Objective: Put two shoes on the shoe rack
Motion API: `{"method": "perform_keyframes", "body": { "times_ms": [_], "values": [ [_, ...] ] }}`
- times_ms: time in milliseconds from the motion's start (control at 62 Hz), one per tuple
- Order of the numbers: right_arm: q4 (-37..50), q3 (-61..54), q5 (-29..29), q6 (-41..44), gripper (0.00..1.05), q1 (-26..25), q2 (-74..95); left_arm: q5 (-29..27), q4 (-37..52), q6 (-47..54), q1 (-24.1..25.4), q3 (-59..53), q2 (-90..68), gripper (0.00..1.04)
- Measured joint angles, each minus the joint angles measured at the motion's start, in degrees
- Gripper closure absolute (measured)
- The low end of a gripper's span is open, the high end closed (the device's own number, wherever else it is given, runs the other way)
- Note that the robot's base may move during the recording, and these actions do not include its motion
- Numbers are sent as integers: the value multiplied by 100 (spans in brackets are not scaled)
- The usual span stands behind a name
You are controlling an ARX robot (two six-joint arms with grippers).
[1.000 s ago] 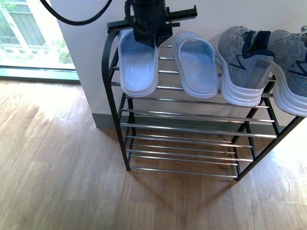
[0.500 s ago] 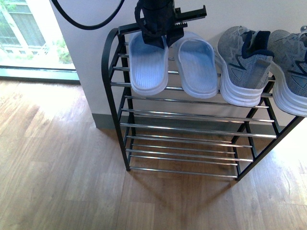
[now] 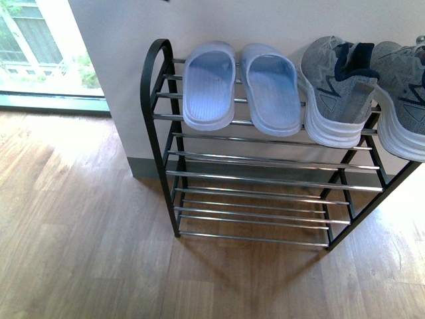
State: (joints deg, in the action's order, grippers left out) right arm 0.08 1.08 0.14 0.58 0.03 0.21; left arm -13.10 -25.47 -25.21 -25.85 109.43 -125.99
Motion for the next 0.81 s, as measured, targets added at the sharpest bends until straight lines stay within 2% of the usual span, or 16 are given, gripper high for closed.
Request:
{"method": "perform_keyframes", "body": {
  "times_ms": [129,161,306,419,532,710,806],
  "values": [
    [0,2,-2,0,9,0,0,-579,470,188,267,-1176,1010,9],
    [0,0,-2,-2,9,0,0,-713,831,407,350,-1565,1274,11],
    [0,2,0,-2,9,0,2,-444,5040,1757,817,-4240,2553,36],
    [0,2,-2,0,9,0,2,-232,6784,2179,1051,-5742,3257,54],
    [0,2,-2,0,9,0,0,-13,7423,2347,1237,-6804,3744,72],
    [0,2,-2,0,9,0,0,304,7770,2428,1539,-8091,4472,104],
    [0,2,-2,-2,9,0,0,422,7860,2457,1681,-8542,4854,104]
  ]
}}
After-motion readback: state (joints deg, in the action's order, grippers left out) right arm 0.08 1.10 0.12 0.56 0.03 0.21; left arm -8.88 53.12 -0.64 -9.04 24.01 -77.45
